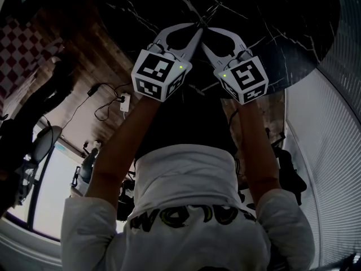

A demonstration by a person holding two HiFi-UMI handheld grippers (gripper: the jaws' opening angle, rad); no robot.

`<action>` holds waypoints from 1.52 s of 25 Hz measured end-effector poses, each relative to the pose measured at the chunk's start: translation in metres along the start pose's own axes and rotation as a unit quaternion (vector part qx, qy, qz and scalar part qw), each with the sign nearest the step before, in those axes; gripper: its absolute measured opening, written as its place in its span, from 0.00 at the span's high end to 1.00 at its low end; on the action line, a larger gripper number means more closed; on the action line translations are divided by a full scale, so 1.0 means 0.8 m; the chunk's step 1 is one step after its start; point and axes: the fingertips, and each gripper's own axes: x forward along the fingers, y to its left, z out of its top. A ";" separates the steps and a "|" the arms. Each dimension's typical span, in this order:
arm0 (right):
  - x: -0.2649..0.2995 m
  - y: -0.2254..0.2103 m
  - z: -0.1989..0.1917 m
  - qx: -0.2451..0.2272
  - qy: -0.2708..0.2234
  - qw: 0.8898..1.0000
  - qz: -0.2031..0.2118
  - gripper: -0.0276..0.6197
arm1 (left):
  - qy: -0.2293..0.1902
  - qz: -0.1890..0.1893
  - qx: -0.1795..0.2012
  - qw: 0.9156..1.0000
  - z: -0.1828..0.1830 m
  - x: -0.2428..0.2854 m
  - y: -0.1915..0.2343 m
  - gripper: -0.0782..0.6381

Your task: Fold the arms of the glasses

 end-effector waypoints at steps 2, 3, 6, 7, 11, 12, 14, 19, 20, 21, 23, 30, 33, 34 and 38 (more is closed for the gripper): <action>0.001 0.002 0.000 -0.024 0.009 1.000 -0.001 0.79 | 0.002 -0.003 -0.002 1.000 -0.001 0.000 -0.001 0.86; 0.002 0.003 0.000 -0.031 0.011 0.999 -0.001 0.79 | 0.002 -0.003 -0.003 1.000 -0.001 -0.001 0.000 0.86; -0.002 0.001 0.001 -0.034 0.009 0.999 -0.009 0.78 | 0.002 0.001 0.004 1.000 0.000 -0.004 0.002 0.86; -0.005 0.000 0.002 -0.032 0.009 0.999 -0.015 0.78 | 0.001 0.003 0.006 1.000 0.002 -0.006 0.003 0.86; -0.024 -0.002 0.002 -0.028 0.012 0.999 -0.034 0.78 | -0.002 0.011 0.010 1.000 0.010 -0.020 0.004 0.85; -0.030 -0.003 0.004 -0.029 0.012 0.999 -0.039 0.78 | -0.003 0.013 0.013 1.000 0.013 -0.023 0.004 0.84; -0.042 -0.004 0.011 -0.033 0.010 0.998 -0.049 0.78 | -0.006 0.017 0.022 1.000 0.022 -0.031 0.003 0.83; -0.076 0.002 0.031 -0.036 0.000 0.997 -0.066 0.79 | -0.011 0.025 0.033 0.999 0.039 -0.056 -0.009 0.82; -0.083 0.004 0.035 -0.035 -0.003 0.997 -0.070 0.79 | -0.011 0.026 0.035 0.999 0.041 -0.061 -0.013 0.82; -0.090 0.008 0.041 -0.035 -0.007 0.997 -0.073 0.79 | -0.012 0.026 0.036 0.999 0.044 -0.068 -0.017 0.82; -0.107 0.018 0.054 -0.032 -0.019 0.996 -0.080 0.80 | -0.015 0.026 0.038 0.999 0.051 -0.083 -0.029 0.82; -0.181 0.057 0.128 -0.038 -0.092 0.989 -0.107 0.86 | -0.044 0.015 0.059 0.997 0.099 -0.147 -0.093 0.80; -0.216 0.077 0.160 -0.030 -0.124 0.985 -0.113 0.88 | -0.061 0.010 0.066 0.996 0.123 -0.177 -0.122 0.80; -0.226 0.082 0.171 -0.028 -0.133 0.984 -0.115 0.88 | -0.067 0.008 0.069 0.995 0.131 -0.185 -0.131 0.80; -0.266 0.104 0.211 -0.029 -0.171 0.978 -0.119 0.89 | -0.088 -0.002 0.078 0.993 0.160 -0.208 -0.161 0.80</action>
